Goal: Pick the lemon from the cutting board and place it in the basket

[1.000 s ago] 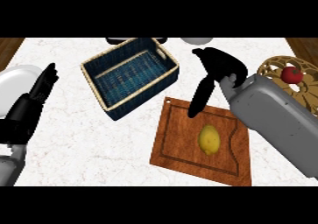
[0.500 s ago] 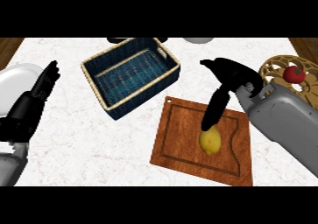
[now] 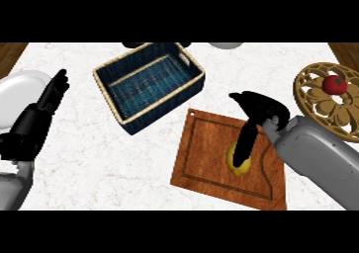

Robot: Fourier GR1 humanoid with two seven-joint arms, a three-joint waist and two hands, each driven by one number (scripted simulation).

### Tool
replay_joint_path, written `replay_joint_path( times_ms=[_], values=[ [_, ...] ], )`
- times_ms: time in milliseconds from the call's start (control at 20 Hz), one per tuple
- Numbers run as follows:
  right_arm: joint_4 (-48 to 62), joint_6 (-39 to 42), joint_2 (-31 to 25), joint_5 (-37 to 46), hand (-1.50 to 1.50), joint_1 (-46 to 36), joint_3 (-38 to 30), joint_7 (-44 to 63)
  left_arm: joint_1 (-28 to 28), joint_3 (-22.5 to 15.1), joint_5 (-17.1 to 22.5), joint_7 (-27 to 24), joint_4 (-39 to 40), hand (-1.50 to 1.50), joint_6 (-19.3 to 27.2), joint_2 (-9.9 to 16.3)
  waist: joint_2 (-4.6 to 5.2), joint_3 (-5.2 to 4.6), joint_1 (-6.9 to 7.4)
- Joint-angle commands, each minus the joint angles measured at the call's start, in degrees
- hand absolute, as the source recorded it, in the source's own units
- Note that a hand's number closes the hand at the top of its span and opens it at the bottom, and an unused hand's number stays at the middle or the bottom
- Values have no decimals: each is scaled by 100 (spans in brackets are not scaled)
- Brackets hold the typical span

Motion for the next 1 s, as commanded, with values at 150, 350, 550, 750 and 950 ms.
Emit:
replay_joint_path(
  times_ms=[150,350,550,750,950],
  values=[
    [198,25,59,454,-150,465,85,452,120,70,-100,238,-405,0,-77,-37,5,4,52],
    [51,139,225,686,-150,563,88,560,-73,23,-314,138,-75,0,-56,-303,10,2,15],
    [-92,-233,366,1339,-150,1087,182,187,-186,198,-322,221,52,0,-208,-338,10,4,4],
    [13,-260,755,1642,-150,1001,118,436,66,351,-270,-144,107,0,-507,-305,13,2,23],
    [369,-108,652,1812,-150,1232,-263,-244,-17,283,-570,403,-267,0,-192,-534,12,6,38]
  ],
)
